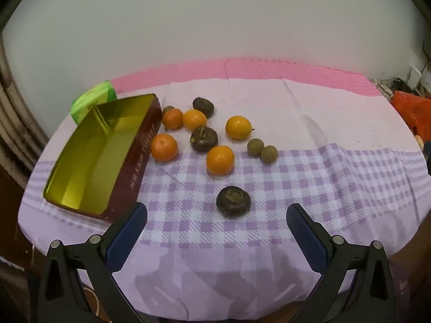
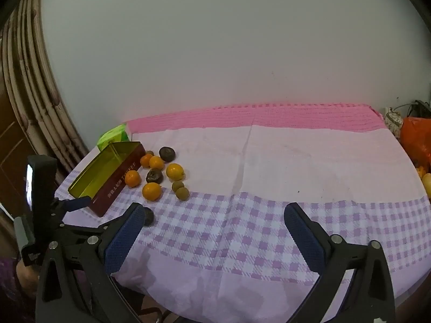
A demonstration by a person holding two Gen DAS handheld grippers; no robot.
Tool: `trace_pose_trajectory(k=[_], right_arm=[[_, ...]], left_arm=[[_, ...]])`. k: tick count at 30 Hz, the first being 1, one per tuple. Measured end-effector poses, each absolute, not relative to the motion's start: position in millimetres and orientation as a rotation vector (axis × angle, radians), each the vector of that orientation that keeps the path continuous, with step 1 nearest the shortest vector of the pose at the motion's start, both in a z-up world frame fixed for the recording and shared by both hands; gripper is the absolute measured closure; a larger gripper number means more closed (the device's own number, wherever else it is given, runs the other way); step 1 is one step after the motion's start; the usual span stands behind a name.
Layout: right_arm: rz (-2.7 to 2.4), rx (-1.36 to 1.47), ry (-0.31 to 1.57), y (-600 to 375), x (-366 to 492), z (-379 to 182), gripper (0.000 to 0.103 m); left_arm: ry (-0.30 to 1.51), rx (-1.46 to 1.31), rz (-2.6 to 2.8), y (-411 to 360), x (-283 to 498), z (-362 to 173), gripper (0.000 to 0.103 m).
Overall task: Organize fruits
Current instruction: 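Reach the left gripper to the dark brown dried fruit and grasp it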
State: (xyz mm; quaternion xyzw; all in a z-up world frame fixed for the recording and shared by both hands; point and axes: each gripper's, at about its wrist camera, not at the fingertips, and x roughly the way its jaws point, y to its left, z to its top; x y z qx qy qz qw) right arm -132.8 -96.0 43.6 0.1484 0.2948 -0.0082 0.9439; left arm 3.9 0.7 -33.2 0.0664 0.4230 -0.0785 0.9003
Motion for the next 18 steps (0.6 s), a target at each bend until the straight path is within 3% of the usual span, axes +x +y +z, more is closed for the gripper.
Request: trace_pose_trajectory(k=[13,18], right_arm=[[-0.006,0.354,0.635,-102,-124,31,0.0],[0.001,0.385,0.647,-106,-122,28,0.0]], left_arm=[[0.987,0.078,-0.217,0,36,-51,0.001],[1.002,0.101,-0.205,-3,56,-54,0.01]])
